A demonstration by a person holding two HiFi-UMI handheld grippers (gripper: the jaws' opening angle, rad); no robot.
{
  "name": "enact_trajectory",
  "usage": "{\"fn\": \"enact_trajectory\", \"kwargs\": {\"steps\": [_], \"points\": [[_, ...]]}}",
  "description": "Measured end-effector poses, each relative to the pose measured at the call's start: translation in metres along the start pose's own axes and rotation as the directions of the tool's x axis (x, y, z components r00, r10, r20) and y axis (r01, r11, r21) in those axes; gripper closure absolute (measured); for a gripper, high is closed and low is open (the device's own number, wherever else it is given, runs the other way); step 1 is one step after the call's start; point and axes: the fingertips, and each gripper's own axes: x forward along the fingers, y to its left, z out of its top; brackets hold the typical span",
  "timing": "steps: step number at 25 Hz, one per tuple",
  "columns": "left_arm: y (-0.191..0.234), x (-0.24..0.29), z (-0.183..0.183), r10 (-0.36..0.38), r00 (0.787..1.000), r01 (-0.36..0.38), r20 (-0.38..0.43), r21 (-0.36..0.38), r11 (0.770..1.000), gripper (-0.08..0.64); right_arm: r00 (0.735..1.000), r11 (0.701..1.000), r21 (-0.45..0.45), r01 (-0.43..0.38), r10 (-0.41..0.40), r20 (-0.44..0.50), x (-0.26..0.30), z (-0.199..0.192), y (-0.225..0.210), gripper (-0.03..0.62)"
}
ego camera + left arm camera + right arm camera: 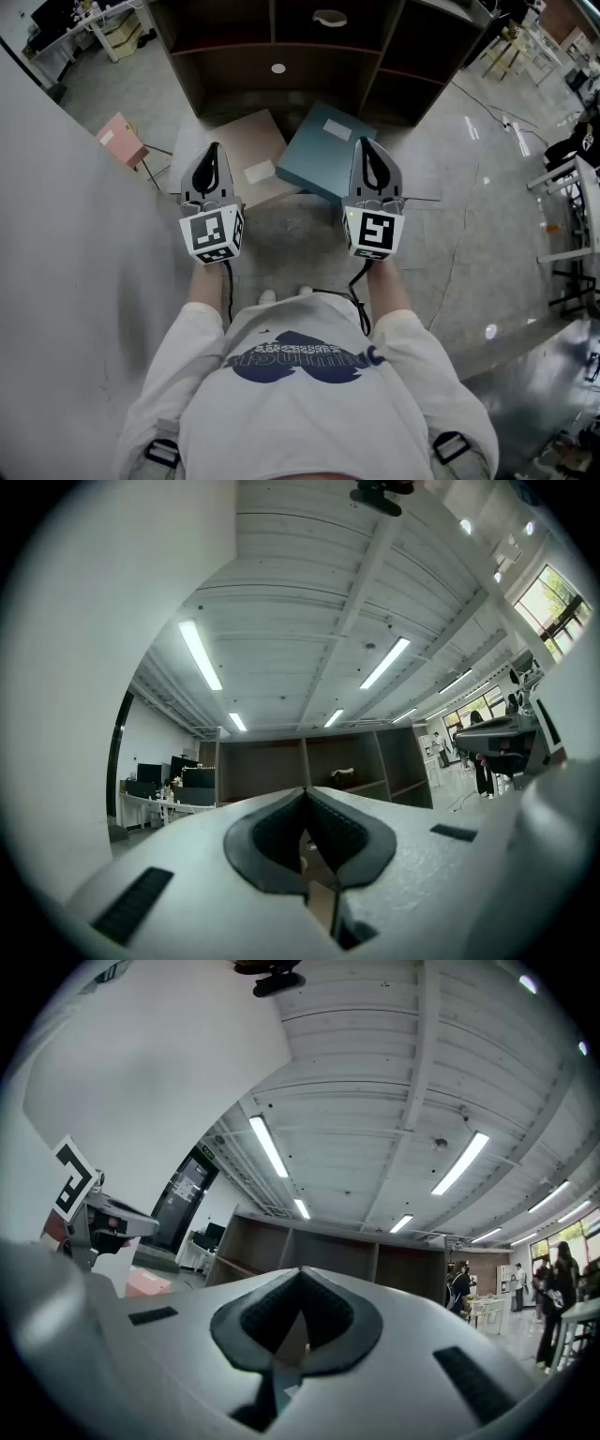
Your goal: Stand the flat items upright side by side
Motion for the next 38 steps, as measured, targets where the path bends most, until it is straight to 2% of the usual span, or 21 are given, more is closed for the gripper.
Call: {"fn": "enact_trajectory", "kwargs": {"steps": [15, 19, 21, 24, 25, 26, 27, 30, 32, 34, 38], "points": [[-0.001, -0.012, -0.004, 0.006, 1.0, -0.006, -0.019, -0.009, 1.0, 0.552, 1.0, 0.999, -0.041, -0.017, 0.017, -0.02, -0.015, -0.001, 0.004, 0.594], [-0.003, -0.009, -0.008, -0.036, 0.998, 0.035, -0.054, -0.012, 0.999, 0.552, 1.0, 0.999, 0.048, -0.011, 0.012, -0.007, -0.017, -0.002, -0.01, 0.594], [-0.001, -0.005, -0.009, -0.073, 0.994, 0.07, -0.087, -0.038, 0.997, 0.552, 1.0, 0.991, 0.134, 0.006, -0.006, 0.001, -0.021, -0.002, -0.024, 0.592], [0.008, -0.002, -0.006, -0.084, 0.989, 0.074, -0.119, -0.085, 0.994, 0.551, 0.999, 0.975, 0.219, 0.042, -0.038, -0.02, -0.028, -0.007, -0.049, 0.592], [0.011, -0.001, -0.007, -0.084, 0.988, 0.073, -0.127, -0.092, 0.993, 0.551, 0.999, 0.97, 0.24, 0.036, -0.029, -0.033, -0.03, -0.01, -0.054, 0.524], [0.013, 0.0, -0.008, -0.084, 0.987, 0.072, -0.134, -0.094, 0.993, 0.548, 0.999, 0.966, 0.257, 0.029, -0.017, -0.048, -0.031, -0.015, -0.059, 0.424], [0.014, 0.001, -0.01, -0.083, 0.987, 0.07, -0.14, -0.092, 0.993, 0.537, 0.998, 0.962, 0.271, 0.023, -0.007, -0.062, -0.033, -0.019, -0.063, 0.402], [0.014, 0.001, -0.019, -0.088, 0.982, 0.074, -0.167, -0.089, 0.993, 0.429, 0.995, 0.954, 0.297, 0.029, 0.001, -0.103, -0.04, -0.033, -0.074, 0.327], [0.009, 0.002, -0.027, -0.101, 0.976, 0.085, -0.191, -0.092, 0.992, 0.374, 0.991, 0.947, 0.319, 0.031, 0.012, -0.13, -0.044, -0.043, -0.08, 0.291], [0.0, 0.004, -0.035, -0.124, 0.968, 0.106, -0.217, -0.094, 0.99, 0.35, 0.988, 0.939, 0.342, 0.028, 0.027, -0.154, -0.047, -0.053, -0.085, 0.267], [-0.021, 0.011, -0.051, -0.179, 0.946, 0.156, -0.271, -0.104, 0.982, 0.331, 0.978, 0.928, 0.37, 0.035, 0.044, -0.202, -0.055, -0.073, -0.095, 0.253]]}}
